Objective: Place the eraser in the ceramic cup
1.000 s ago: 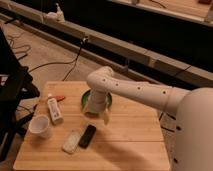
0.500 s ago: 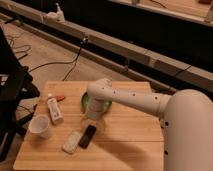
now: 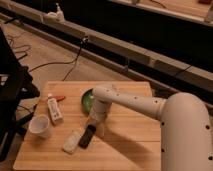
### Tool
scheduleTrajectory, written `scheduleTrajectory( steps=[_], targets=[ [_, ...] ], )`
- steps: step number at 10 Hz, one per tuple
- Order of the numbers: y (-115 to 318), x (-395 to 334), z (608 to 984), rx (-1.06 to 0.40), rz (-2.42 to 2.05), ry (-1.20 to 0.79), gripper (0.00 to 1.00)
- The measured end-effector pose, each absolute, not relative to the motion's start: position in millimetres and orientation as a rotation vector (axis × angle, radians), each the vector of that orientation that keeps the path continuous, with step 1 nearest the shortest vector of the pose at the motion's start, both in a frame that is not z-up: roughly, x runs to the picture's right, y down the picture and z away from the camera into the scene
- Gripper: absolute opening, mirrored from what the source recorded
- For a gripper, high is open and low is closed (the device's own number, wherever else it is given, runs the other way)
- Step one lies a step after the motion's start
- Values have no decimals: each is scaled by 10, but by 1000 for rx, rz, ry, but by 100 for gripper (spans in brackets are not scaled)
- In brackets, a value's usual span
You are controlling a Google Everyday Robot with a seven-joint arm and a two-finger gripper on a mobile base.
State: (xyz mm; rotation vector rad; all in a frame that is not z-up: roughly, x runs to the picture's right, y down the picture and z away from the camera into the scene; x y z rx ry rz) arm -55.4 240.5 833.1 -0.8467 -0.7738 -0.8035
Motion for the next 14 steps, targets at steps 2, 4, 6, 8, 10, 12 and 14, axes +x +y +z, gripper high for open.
scheduleTrajectory(
  steps=[2,4,6,8,10,12,14],
  targets=[
    [2367,-547,8364,-850,-807,-760,31],
    [2222,-480,8382,-831,-807,-715,9],
    [1867,-407,8298,-762,-805,-655,0],
    [1297,-347,8054,-648,-817,-570,0],
    [818,-460,7786,-559,-843,-527,0],
    [384,-692,7560,-479,-857,-506,0],
    [82,-1105,7470,-416,-881,-515,0]
  ],
)
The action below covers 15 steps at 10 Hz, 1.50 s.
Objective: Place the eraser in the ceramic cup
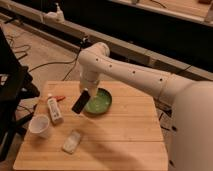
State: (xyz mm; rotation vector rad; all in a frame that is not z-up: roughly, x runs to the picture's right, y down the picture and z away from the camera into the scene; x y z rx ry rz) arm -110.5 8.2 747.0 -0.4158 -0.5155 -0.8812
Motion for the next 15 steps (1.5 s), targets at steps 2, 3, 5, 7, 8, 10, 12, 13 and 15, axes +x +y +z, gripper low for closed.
scheduleTrajectory(
  steps=[2,3,5,7,8,10,12,13,15],
  targets=[
    [18,-1560,7505,-391,-922,-561,0],
    [39,-1756,7537,-387,-944,-590,0],
    [107,-2144,7592,-383,-992,-656,0],
    [226,-2421,7624,-396,-1040,-712,0],
    [279,-2497,7621,-403,-1061,-728,0],
    [371,-2629,7596,-408,-1097,-763,0],
    [451,-2736,7562,-409,-1122,-792,0],
    [473,-2779,7545,-407,-1130,-801,0],
    [572,-2882,7512,-409,-1145,-833,18]
  ],
)
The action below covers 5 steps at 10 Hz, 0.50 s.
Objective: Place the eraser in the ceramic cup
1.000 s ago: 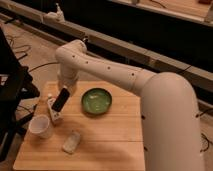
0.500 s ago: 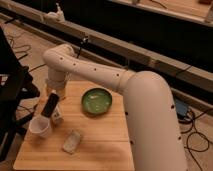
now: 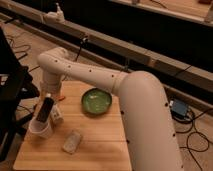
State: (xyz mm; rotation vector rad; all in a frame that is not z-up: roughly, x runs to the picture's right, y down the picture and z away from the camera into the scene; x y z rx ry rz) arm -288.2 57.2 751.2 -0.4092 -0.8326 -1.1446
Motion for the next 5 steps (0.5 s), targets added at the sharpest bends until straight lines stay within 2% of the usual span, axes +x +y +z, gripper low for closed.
scheduleTrajectory(
  steps=[2,5],
  targets=[
    [661,-2969,7463,-405,-1147,-862,40],
    [748,-3037,7418,-394,-1151,-886,66]
  ],
)
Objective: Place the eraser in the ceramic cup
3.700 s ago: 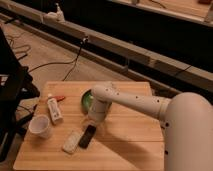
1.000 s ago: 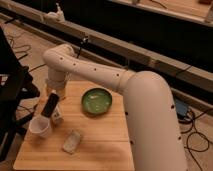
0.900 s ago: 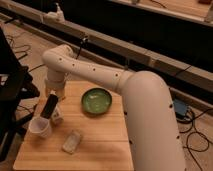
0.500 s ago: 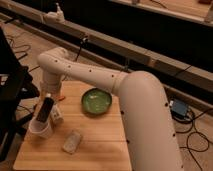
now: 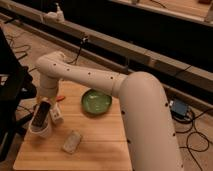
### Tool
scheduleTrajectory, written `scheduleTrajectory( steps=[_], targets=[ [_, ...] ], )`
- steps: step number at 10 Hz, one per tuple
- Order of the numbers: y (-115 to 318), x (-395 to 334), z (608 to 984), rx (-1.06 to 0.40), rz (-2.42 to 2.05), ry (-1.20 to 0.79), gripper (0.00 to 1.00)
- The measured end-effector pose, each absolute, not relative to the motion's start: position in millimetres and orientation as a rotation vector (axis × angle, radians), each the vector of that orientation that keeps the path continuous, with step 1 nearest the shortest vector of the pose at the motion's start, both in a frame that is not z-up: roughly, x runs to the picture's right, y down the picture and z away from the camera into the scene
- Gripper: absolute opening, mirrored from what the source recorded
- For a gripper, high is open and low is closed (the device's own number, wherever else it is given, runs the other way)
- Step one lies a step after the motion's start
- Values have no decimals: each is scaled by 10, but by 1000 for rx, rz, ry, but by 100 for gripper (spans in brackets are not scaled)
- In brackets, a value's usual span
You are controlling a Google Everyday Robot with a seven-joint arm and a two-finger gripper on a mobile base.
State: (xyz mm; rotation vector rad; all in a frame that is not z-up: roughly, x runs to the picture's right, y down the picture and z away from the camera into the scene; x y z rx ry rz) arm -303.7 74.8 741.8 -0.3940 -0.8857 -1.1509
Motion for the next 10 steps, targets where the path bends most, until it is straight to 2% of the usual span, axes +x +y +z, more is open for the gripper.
scheduleTrajectory(
  steps=[1,10],
  targets=[
    [792,-3064,7405,-391,-1155,-894,70],
    [635,-2950,7345,-337,-1161,-844,70]
  ],
)
